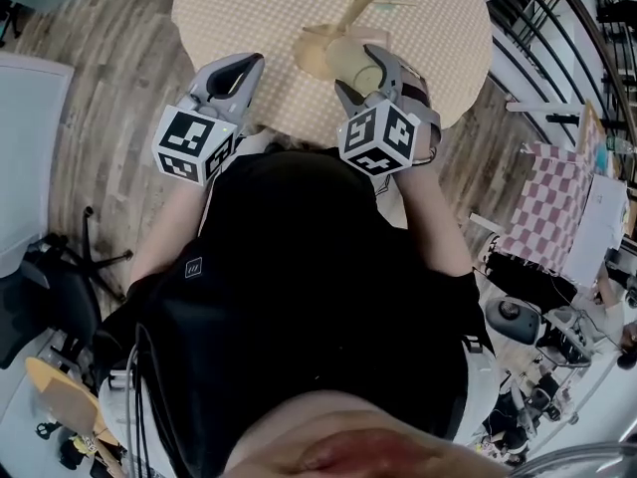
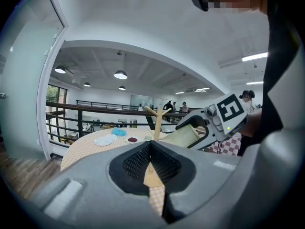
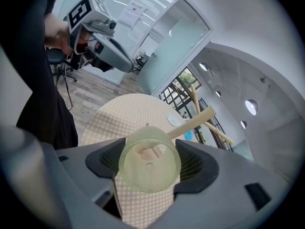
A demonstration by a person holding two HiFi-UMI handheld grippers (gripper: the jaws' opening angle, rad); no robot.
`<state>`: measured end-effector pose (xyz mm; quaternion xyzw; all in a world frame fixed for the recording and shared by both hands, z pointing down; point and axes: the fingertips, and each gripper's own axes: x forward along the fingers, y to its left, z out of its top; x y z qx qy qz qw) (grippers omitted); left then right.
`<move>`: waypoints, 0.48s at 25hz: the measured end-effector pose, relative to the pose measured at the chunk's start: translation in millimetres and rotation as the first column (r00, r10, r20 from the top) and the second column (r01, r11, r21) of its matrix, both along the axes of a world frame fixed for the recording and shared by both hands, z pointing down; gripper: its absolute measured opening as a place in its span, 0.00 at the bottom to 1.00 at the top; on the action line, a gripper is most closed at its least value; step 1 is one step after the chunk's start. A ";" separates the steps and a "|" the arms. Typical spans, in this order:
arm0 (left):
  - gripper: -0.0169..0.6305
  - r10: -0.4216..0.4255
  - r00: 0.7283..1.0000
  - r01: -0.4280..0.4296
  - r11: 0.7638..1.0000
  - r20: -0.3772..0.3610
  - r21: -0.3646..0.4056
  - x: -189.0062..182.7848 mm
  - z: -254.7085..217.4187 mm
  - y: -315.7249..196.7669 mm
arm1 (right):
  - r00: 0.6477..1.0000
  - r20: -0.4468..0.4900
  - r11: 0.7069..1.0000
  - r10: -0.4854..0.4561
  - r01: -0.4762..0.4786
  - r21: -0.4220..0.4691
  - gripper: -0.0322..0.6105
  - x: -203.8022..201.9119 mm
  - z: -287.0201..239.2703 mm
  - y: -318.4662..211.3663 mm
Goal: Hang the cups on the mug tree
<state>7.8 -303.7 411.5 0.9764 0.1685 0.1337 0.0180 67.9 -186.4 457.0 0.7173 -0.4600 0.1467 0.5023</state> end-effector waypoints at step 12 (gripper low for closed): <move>0.04 -0.008 1.000 0.008 1.000 0.009 -0.015 11.0 4.9 -7.2 | 0.996 -0.078 0.993 -0.036 0.026 -0.118 0.57 11.7 10.2 -7.0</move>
